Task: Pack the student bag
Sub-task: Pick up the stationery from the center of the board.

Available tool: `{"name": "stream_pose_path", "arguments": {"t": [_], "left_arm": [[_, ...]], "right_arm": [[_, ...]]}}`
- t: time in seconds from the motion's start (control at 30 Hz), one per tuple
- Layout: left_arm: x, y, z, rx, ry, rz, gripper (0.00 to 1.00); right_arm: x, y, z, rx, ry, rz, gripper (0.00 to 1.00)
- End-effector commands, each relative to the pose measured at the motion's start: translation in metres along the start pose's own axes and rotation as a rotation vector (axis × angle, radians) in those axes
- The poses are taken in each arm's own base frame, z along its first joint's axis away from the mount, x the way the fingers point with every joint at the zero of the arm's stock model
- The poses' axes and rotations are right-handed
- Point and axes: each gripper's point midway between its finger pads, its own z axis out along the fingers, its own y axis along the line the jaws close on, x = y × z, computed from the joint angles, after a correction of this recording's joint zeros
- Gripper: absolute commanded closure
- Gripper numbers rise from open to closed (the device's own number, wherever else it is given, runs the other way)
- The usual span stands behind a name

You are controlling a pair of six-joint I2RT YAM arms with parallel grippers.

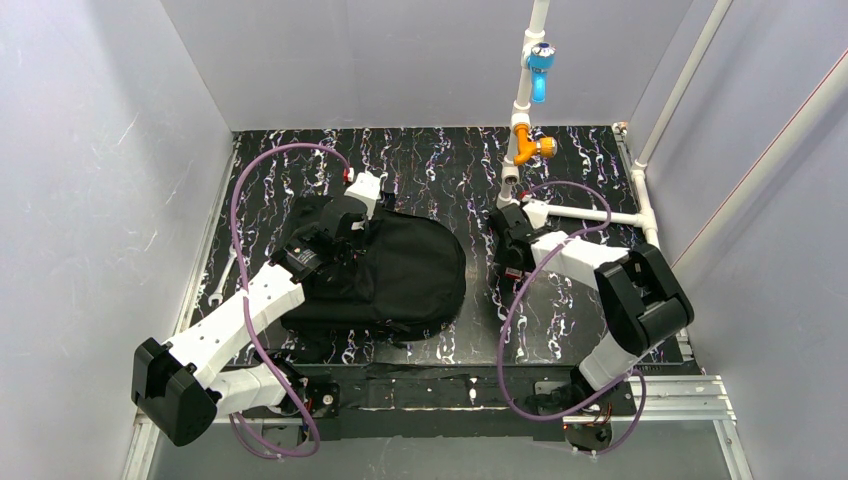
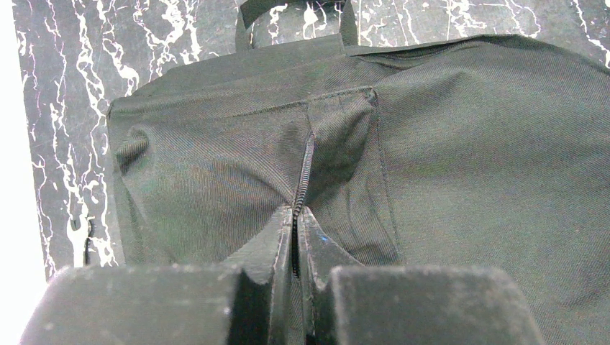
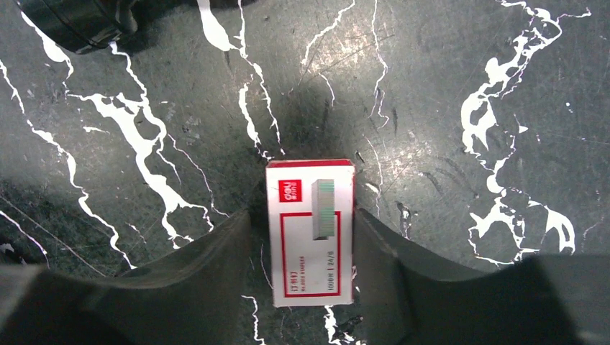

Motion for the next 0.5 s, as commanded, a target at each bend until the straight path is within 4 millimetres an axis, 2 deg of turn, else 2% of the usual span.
{"name": "stream_pose_path", "arguments": {"t": [0.0,0.17,0.27,0.37,0.47], "left_arm": [[-0.040,-0.002,-0.012,0.025,-0.135,-0.069,1.00],[-0.041,-0.002,-0.013,0.031,-0.139,-0.071,1.00],[-0.040,-0.001,-0.014,0.028,-0.139,-0.073,1.00],[-0.041,-0.002,-0.014,0.028,-0.141,-0.074,1.00],[-0.041,-0.002,-0.014,0.030,-0.141,-0.075,1.00]], "right_arm": [[0.033,-0.023,0.001,0.033,0.055,-0.004,0.44],[0.022,-0.018,-0.008,-0.026,0.010,-0.030,0.60],[0.011,-0.002,-0.022,-0.145,-0.032,-0.035,0.64],[-0.006,0.024,-0.053,-0.347,-0.090,-0.006,0.64],[-0.018,0.067,-0.102,-0.649,-0.119,0.006,0.64]]}}
